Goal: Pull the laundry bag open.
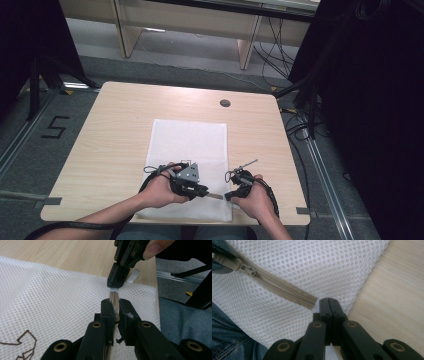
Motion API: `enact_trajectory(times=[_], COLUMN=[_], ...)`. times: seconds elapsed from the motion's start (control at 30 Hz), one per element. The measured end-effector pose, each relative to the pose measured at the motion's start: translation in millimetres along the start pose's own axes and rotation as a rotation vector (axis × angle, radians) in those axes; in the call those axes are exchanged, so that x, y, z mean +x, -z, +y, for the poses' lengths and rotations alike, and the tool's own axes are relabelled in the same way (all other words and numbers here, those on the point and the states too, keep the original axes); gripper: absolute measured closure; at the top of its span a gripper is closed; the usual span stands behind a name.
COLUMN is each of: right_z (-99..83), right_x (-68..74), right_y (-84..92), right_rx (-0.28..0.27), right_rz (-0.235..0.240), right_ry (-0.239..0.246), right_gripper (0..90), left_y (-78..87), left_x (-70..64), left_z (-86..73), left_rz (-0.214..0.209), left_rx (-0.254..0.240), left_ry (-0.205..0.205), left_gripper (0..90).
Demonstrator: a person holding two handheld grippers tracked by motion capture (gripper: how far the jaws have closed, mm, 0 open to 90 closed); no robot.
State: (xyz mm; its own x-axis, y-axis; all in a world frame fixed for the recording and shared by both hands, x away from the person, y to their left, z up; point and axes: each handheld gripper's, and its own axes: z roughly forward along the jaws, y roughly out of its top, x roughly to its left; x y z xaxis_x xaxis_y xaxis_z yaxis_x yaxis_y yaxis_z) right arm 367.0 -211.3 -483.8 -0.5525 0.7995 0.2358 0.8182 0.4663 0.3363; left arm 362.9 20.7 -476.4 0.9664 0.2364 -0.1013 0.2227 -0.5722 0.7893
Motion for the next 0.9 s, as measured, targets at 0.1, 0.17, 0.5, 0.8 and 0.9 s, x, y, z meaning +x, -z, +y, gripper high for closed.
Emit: enact_trajectory(times=[0.1,0.17,0.5,0.8,0.9], right_z=[0.1,0.4,0.1,0.5,0.5], right_x=[-0.8,-0.6,-0.3,-0.7,-0.6], right_y=[-0.3,0.7,-0.1,1.0,1.0], right_rx=[0.003,0.014,0.004,0.018,0.018], right_rz=[-0.001,-0.003,-0.005,-0.002,-0.002], right_ry=[0.000,-0.004,-0.008,-0.008,-0.009], right_gripper=[90.0,90.0,90.0,90.0,90.0], left_y=[1.2,3.1,4.7,9.0,9.4], left_x=[0.1,0.7,1.4,2.3,2.3], left_z=[-0.5,-2.3,-3.4,-6.0,-5.3], left_rz=[0.003,0.002,0.003,0.003,0.004], left_rx=[-0.007,-0.002,-0.008,-0.010,-0.011], left_ry=[0.003,0.009,0.007,0.013,0.008], left_gripper=[81.6,81.6,81.6,81.6,81.7])
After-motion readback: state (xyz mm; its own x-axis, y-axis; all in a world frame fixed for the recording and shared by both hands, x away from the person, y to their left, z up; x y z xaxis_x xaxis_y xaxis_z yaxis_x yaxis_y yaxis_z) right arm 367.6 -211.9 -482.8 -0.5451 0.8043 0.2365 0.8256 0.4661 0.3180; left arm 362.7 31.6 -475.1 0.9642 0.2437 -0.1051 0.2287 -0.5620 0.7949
